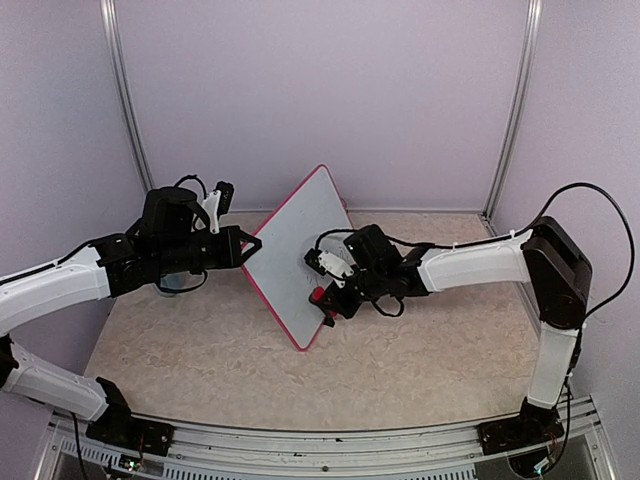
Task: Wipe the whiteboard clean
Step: Erase the whiteboard at the center of the board.
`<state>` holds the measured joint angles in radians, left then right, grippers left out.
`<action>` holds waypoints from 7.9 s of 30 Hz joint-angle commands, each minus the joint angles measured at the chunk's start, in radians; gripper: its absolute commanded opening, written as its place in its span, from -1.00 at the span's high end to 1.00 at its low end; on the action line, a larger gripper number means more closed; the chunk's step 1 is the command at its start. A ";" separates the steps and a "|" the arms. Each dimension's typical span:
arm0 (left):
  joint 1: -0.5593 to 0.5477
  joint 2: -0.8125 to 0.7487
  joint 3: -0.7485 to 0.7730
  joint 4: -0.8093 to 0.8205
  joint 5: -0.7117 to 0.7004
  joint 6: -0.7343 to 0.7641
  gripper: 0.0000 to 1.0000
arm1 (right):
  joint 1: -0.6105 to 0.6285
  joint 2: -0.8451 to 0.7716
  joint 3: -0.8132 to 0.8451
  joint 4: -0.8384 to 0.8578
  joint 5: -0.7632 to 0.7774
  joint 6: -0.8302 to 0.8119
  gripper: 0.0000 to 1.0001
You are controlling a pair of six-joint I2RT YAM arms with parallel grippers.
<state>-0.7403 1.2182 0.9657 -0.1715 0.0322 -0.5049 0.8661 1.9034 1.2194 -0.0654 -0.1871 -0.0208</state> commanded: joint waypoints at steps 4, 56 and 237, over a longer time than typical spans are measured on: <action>-0.025 0.017 -0.012 -0.053 0.090 0.014 1.00 | -0.001 0.015 0.193 0.044 0.006 -0.033 0.98; -0.024 0.006 -0.036 -0.036 0.097 0.013 1.00 | -0.012 0.060 -0.004 0.080 0.069 -0.018 0.99; -0.030 0.011 -0.025 -0.053 0.083 0.014 1.00 | -0.096 0.121 0.151 0.020 -0.010 -0.021 1.00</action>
<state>-0.7364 1.2148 0.9565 -0.1738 -0.0078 -0.5396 0.7830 1.9690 1.4658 -0.0689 -0.1734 -0.0586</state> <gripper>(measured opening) 0.046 0.180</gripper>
